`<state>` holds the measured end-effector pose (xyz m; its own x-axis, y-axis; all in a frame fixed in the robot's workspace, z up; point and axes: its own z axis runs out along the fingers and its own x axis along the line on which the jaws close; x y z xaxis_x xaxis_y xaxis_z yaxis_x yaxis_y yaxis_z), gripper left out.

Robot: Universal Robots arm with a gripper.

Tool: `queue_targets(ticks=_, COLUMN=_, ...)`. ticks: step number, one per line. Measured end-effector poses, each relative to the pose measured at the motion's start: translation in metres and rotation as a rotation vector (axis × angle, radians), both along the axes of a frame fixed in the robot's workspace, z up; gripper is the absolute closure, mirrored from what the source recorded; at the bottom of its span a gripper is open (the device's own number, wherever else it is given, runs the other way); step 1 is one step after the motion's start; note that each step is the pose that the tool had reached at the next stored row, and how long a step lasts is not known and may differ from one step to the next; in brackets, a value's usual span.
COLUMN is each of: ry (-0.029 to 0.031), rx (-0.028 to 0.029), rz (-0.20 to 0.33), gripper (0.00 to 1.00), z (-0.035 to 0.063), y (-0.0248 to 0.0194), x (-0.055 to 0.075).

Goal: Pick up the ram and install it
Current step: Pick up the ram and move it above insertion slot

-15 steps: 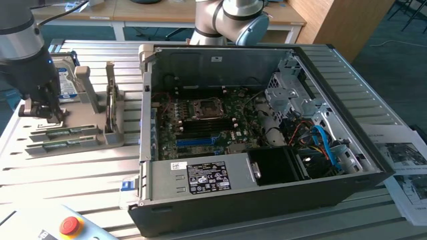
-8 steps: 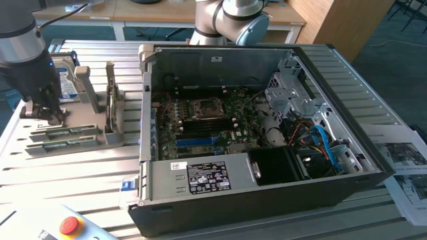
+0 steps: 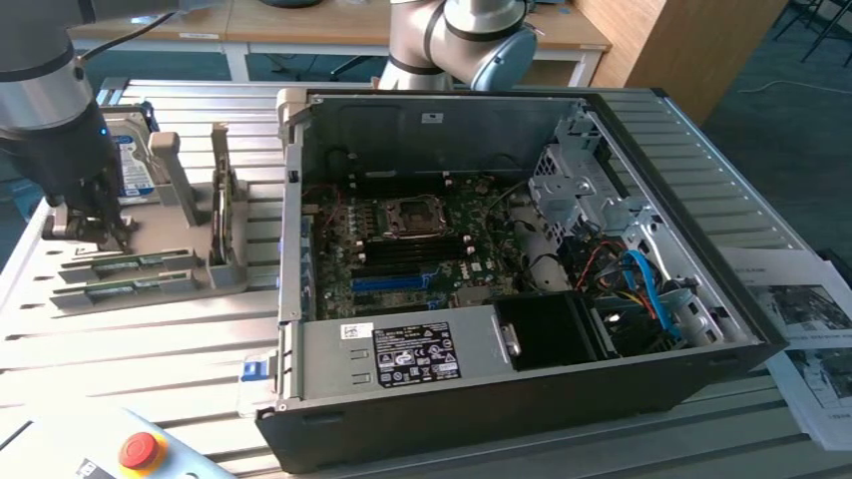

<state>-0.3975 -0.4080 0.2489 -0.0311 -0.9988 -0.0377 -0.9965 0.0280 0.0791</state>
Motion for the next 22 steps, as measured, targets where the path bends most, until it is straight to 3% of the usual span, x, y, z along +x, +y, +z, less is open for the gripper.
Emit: queue_targets(ticks=22, ry=-0.0001, rx=0.0000, rz=0.010, gripper=0.76, z=-0.0095, y=0.0000, x=0.0001)
